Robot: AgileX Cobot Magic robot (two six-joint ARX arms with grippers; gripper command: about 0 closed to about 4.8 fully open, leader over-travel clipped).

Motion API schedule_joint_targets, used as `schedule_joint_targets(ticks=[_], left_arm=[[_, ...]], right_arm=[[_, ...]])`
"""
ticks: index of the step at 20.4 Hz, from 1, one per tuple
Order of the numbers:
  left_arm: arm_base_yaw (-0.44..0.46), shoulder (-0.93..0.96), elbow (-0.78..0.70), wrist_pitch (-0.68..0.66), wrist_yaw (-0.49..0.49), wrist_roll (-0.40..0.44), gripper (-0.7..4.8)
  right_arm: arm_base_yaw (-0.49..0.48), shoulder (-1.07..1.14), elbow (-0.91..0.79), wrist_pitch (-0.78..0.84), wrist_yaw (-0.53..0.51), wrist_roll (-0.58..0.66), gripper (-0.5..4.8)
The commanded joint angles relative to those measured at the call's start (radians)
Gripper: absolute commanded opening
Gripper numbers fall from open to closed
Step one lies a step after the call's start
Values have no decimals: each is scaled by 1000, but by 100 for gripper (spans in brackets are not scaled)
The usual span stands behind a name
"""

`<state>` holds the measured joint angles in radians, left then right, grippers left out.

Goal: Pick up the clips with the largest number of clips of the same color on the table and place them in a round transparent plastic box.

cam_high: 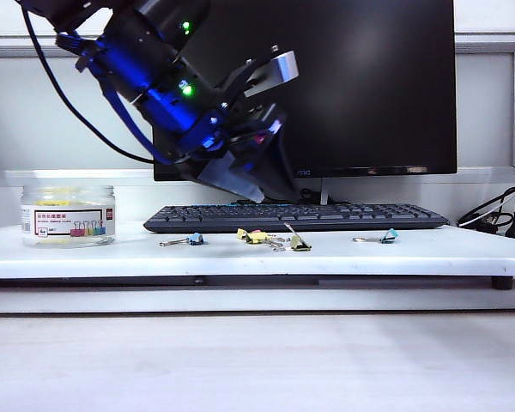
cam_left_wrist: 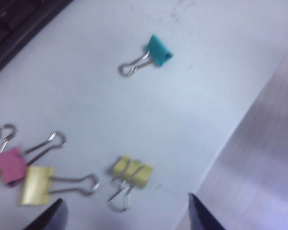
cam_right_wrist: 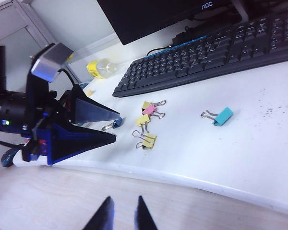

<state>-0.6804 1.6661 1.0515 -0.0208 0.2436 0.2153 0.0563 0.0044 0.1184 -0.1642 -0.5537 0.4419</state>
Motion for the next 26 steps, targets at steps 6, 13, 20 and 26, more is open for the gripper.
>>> schedule_joint_targets(ticks=[6,13,20,26], left_arm=[[-77,13,4,45,-266,-332,339],[-163,13,16,52,-461,-614,342],[-212,15,16,33,-528,-796,342],[-213,23,16,31,-528,-866,341]], right_arm=[[0,-2,4,11,2,-4,68],[0,-2,4,11,2,-4,67],[0,-2,4,11,1,-4,67],[0,-2,4,11,-4,-4,67]])
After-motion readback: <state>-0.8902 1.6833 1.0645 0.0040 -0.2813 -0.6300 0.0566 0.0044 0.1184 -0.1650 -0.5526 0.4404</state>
